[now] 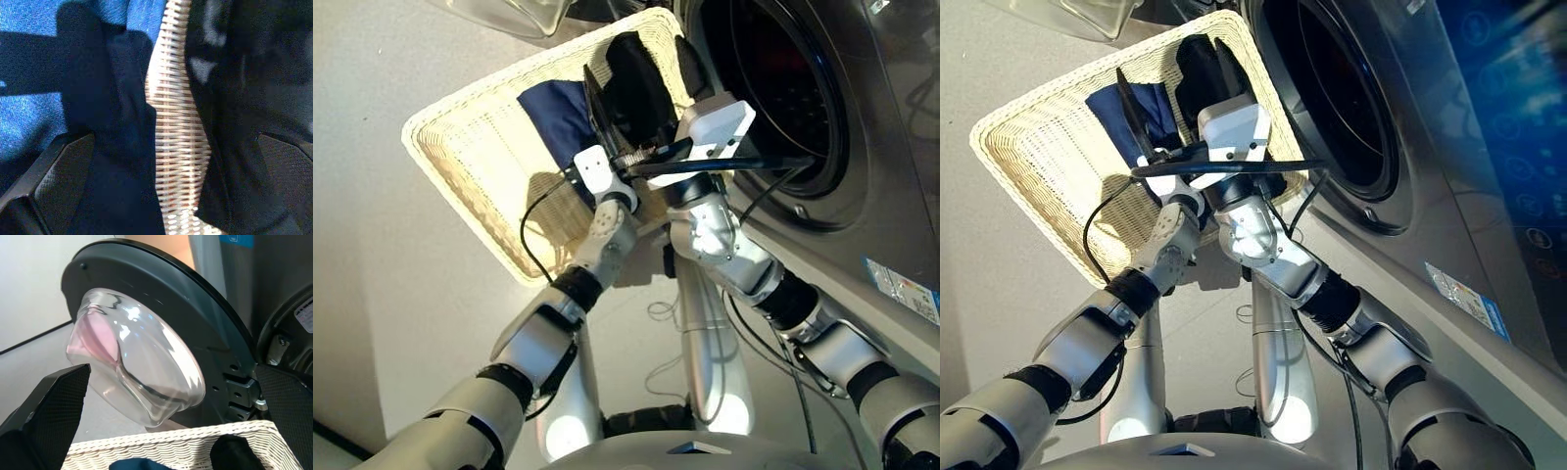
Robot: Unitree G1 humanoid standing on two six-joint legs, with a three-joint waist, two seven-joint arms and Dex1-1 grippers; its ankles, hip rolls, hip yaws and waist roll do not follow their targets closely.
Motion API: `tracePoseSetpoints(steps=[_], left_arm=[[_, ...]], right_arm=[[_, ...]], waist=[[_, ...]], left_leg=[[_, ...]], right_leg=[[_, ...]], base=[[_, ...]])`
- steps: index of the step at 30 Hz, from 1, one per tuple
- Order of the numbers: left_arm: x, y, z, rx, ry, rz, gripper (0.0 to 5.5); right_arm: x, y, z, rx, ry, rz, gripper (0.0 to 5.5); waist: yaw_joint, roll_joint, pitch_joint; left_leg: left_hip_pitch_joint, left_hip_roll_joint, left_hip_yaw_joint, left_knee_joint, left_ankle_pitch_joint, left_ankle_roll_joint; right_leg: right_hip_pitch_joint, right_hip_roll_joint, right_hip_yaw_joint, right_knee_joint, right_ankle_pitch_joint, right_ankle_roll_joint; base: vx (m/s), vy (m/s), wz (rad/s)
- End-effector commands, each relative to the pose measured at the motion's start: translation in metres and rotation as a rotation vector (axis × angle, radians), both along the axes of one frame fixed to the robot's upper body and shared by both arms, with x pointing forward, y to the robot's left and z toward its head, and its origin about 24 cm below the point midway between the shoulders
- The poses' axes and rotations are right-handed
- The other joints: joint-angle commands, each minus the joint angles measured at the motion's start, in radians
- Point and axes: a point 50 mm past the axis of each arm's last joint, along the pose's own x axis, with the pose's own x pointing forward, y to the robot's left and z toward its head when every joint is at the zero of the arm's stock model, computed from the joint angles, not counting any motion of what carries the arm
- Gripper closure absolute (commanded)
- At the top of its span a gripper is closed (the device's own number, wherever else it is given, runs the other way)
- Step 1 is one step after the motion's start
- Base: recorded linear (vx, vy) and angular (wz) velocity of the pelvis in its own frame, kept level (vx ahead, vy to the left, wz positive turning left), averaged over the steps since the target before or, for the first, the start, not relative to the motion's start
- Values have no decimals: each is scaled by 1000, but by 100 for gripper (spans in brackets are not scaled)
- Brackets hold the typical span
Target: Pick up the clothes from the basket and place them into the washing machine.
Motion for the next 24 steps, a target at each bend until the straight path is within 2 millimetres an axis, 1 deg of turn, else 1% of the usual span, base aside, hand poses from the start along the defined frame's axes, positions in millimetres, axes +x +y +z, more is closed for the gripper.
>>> tracePoseSetpoints(steps=[1,3,9,13,20,21,22,23,24], left_arm=[[1,-29,10,-60,19,-17,0],[3,-25,9,-60,36,9,0],[4,-20,4,-38,71,57,0],[5,-17,0,-54,101,90,0],[4,-18,-3,-73,137,113,0],[4,-19,-3,-74,137,113,287],[4,-19,-4,-74,141,112,399],[3,-21,-5,-69,142,109,546],[2,-22,-5,-69,142,109,550]], right_arm=[[-25,7,24,123,-91,112,0],[-23,5,23,121,-87,97,0],[-21,-1,23,133,-87,60,0],[-20,-4,23,135,-88,43,0],[-18,-6,22,134,-86,20,0],[-18,-7,22,133,-86,17,0],[-18,-8,22,134,-84,14,0],[-17,-8,22,134,-83,11,0],[-17,-9,22,136,-83,7,0]], waist=[[-3,-20,-8],[-6,-24,-8],[-6,-26,-8],[-5,-28,-8],[-6,-28,-8],[-5,-28,-8],[-5,-28,-8],[-5,-27,-8],[-4,-26,-8]], left_leg=[[-70,-11,-17,4,51,-21],[-84,-10,-18,14,48,-21],[-104,-8,-22,22,47,-19],[-111,-7,-21,24,45,-19],[-125,-9,-26,28,46,-17],[-127,-9,-27,28,46,-17],[-128,-9,-27,30,46,-17],[-128,-9,-26,30,47,-17],[-128,-10,-27,29,47,-17]], right_leg=[[-34,-2,-36,81,-76,8],[-43,-3,-38,84,-77,8],[-60,-3,-42,87,-76,8],[-70,-2,-42,88,-75,9],[-79,-2,-41,90,-71,10],[-81,-2,-41,92,-72,10],[-82,-2,-41,93,-71,10],[-82,-2,-41,92,-70,10],[-82,-3,-41,90,-69,10]], base=[[0,0,0],[0,0,0],[0,0,0],[0,0,0],[0,0,0],[0,0,0],[0,0,0],[0,0,0],[0,0,0]])
